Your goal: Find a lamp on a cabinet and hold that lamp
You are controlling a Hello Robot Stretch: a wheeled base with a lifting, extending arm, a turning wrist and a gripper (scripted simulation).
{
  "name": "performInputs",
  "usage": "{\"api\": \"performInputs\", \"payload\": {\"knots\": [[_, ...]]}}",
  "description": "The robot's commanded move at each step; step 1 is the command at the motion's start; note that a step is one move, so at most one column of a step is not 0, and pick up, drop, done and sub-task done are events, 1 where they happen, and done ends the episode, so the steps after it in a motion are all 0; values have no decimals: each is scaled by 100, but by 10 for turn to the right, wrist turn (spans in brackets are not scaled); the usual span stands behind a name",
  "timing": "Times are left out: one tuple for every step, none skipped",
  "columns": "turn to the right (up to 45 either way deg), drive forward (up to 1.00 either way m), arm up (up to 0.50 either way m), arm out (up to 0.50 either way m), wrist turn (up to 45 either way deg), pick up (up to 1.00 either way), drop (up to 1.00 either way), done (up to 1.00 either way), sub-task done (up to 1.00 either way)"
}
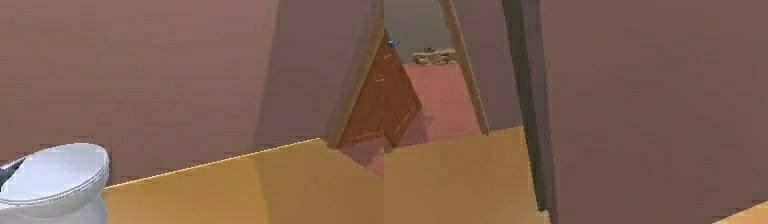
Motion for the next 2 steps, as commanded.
{"api": "performInputs", "payload": {"knots": [[330,0,0,0,0,0,0,0,0],[0,35,0,0,0,0,0,0,0]]}}
